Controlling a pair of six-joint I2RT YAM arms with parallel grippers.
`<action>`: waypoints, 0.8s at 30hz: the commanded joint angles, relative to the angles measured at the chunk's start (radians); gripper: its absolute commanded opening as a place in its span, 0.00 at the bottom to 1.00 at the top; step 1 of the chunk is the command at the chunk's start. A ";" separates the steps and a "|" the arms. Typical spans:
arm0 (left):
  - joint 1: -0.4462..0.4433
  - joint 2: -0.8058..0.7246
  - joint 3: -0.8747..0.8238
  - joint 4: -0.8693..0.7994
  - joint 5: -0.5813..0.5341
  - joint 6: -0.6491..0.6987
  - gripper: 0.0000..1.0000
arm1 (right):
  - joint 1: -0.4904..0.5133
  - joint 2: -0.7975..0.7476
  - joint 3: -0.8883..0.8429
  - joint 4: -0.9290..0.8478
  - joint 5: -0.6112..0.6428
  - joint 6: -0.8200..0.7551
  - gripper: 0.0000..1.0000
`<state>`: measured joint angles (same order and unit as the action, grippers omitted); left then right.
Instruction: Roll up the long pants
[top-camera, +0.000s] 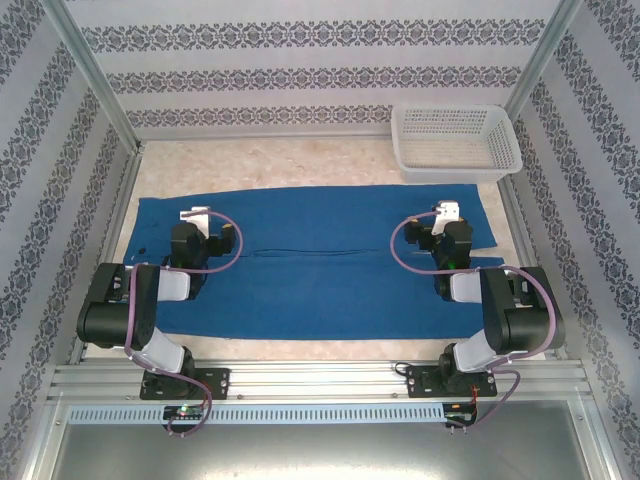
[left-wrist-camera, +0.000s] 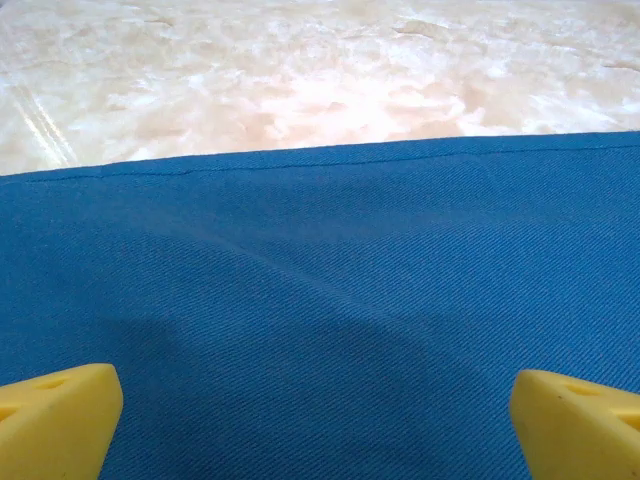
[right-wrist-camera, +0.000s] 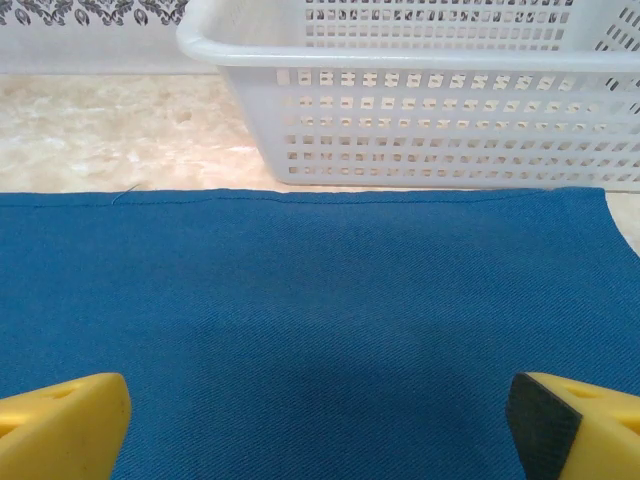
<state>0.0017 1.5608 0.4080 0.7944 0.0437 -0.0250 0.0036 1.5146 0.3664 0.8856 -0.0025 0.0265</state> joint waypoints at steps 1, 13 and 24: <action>0.005 0.001 0.007 0.032 -0.006 0.021 1.00 | -0.003 -0.006 0.019 0.003 -0.024 0.006 0.98; 0.004 0.002 0.007 0.032 -0.007 0.021 1.00 | -0.007 -0.006 0.023 -0.002 -0.031 0.008 0.98; -0.003 -0.118 0.132 -0.290 -0.244 -0.067 1.00 | 0.031 -0.050 0.059 -0.085 0.106 0.003 0.98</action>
<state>0.0010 1.5364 0.4267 0.7216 -0.0280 -0.0357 0.0082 1.5108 0.3740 0.8623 0.0109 0.0265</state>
